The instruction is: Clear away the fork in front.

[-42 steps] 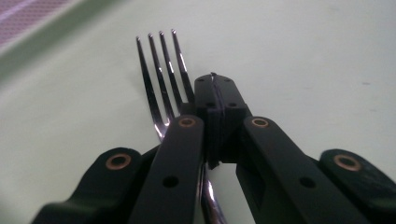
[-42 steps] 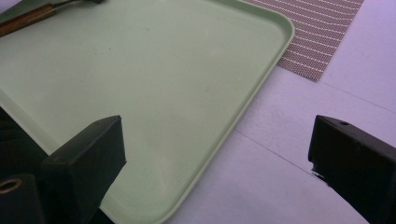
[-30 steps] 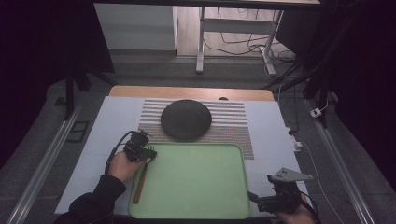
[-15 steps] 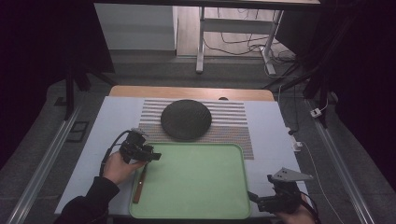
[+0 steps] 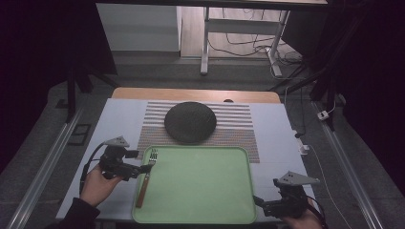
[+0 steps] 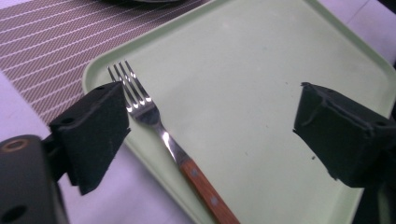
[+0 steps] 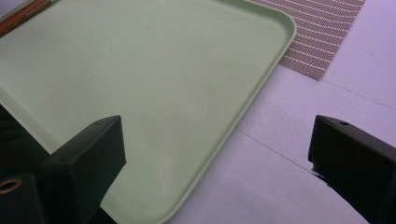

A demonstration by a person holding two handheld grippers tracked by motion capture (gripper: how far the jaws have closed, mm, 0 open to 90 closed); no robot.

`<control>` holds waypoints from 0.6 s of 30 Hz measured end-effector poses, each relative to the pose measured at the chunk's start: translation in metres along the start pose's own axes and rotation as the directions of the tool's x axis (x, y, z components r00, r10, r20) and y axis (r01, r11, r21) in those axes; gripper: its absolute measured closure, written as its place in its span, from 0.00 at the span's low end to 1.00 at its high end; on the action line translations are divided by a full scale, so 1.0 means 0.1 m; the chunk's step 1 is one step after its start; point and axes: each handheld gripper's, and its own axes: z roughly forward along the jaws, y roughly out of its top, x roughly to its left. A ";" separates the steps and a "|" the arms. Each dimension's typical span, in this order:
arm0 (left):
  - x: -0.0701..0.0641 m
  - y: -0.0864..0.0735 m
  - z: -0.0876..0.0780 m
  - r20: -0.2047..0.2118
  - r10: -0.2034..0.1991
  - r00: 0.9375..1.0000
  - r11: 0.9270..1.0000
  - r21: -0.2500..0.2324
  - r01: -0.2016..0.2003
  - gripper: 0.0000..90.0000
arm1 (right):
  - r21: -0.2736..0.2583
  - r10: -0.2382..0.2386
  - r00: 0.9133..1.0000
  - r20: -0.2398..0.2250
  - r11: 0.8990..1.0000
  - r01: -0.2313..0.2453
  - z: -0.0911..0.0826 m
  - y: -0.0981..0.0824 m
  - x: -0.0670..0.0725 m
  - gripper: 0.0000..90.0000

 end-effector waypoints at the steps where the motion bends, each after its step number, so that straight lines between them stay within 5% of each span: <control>1: -0.01 -0.02 -0.03 0.003 0.001 1.000 1.000 -0.001 -0.001 0.09 | -0.001 0.001 1.000 0.000 1.000 -0.001 0.00 0.00 0.00 0.05; 18: -0.14 -0.47 -0.42 0.016 -0.005 1.000 0.998 -0.070 0.006 0.01 | -0.001 0.013 1.000 -0.001 1.000 -0.013 0.00 0.00 -0.01 0.05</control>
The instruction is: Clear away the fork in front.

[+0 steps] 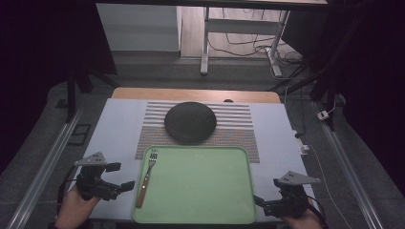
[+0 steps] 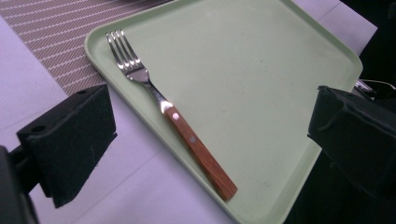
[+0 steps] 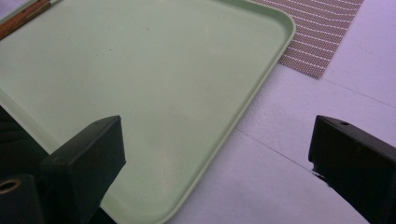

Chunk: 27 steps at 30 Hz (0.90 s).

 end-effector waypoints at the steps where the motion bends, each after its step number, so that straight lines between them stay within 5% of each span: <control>1: 0.00 -0.02 -0.02 0.002 -0.002 1.000 1.000 -0.002 0.002 0.01 | 0.000 0.001 1.000 0.000 1.000 -0.001 0.00 0.00 0.00 0.05; 21: 0.03 -0.36 -0.33 -0.048 -0.052 0.997 0.998 -0.038 0.050 0.00 | 0.003 0.001 1.000 -0.001 1.000 -0.001 0.00 0.00 0.00 0.05; 27: 0.03 -0.41 -0.38 -0.085 -0.065 0.994 0.998 -0.015 0.064 0.00 | 0.006 -0.001 1.000 0.001 1.000 0.001 0.00 0.00 0.01 0.05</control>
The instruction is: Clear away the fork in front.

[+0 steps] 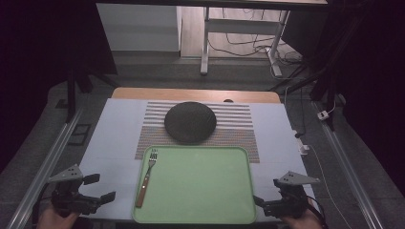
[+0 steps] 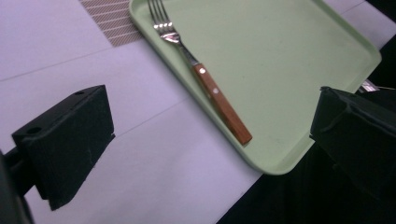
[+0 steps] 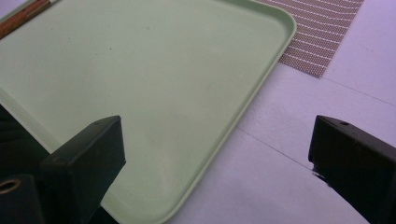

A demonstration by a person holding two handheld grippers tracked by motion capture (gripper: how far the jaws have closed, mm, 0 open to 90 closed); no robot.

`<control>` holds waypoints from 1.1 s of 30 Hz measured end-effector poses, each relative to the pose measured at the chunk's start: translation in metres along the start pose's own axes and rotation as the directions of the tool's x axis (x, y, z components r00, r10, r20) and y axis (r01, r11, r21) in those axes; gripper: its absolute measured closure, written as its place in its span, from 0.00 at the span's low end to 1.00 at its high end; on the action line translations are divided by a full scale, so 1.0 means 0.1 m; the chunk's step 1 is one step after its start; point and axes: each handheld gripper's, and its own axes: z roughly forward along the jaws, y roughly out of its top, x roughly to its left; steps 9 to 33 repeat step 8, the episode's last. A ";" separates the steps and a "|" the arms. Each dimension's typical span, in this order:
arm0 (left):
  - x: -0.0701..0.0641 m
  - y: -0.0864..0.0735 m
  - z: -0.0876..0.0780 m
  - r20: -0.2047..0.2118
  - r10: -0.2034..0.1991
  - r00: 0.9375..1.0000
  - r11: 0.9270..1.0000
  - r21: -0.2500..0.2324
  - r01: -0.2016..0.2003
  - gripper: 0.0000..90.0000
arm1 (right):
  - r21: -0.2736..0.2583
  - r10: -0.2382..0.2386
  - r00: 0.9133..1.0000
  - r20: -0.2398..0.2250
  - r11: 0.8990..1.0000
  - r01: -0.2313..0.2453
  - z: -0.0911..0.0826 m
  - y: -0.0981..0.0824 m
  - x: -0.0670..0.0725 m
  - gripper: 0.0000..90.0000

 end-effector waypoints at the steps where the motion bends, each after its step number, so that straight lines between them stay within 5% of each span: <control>1: 0.00 0.00 0.00 -0.005 -0.002 1.000 1.000 0.004 0.002 0.00 | 0.000 0.000 1.000 0.000 1.000 0.000 0.00 0.00 0.00 0.05; 33: 0.01 0.00 -0.01 -0.016 -0.021 1.000 1.000 0.010 0.021 0.00 | 0.003 -0.002 1.000 -0.001 1.000 0.002 0.00 0.00 0.00 0.05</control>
